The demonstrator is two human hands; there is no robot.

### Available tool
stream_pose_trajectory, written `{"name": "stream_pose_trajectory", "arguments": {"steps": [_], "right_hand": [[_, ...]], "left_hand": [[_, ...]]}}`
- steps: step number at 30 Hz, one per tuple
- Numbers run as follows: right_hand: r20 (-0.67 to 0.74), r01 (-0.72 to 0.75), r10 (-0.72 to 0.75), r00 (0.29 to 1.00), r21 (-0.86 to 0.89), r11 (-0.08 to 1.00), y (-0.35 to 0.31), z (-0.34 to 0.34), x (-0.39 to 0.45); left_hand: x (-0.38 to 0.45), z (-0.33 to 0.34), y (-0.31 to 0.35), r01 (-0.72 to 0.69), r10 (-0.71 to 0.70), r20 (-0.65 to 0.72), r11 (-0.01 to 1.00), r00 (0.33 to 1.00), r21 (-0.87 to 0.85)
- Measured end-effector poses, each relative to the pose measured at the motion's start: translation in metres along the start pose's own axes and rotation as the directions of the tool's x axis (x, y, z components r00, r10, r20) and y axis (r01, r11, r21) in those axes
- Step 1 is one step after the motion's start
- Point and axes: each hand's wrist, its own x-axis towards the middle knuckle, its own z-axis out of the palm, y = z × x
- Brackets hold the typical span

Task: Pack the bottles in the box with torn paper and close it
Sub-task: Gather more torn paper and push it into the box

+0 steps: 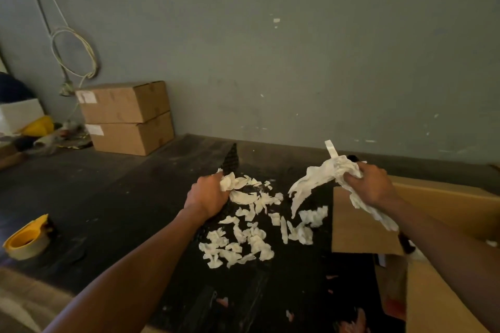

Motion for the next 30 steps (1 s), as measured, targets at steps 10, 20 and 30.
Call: {"name": "stream_pose_trajectory", "arguments": {"steps": [10,20,30], "right_hand": [[-0.006,-0.171,0.171,0.985,-0.058,0.984,0.148,-0.082,0.014],[0.092,-0.137,0.143,0.985,-0.069,0.988,0.285,-0.140,0.034],[0.445,-0.187,0.154,0.882,0.030,0.982,0.344,-0.128,0.032]], "left_hand": [[0.034,0.109,0.170,-0.116,0.115,0.085,0.993,0.990,0.005],[0.053,0.230,0.356,-0.230,0.240,0.201,0.970,0.950,-0.075],[0.051,0.320,0.396,-0.110,0.228,0.530,0.963,0.816,-0.245]]}}
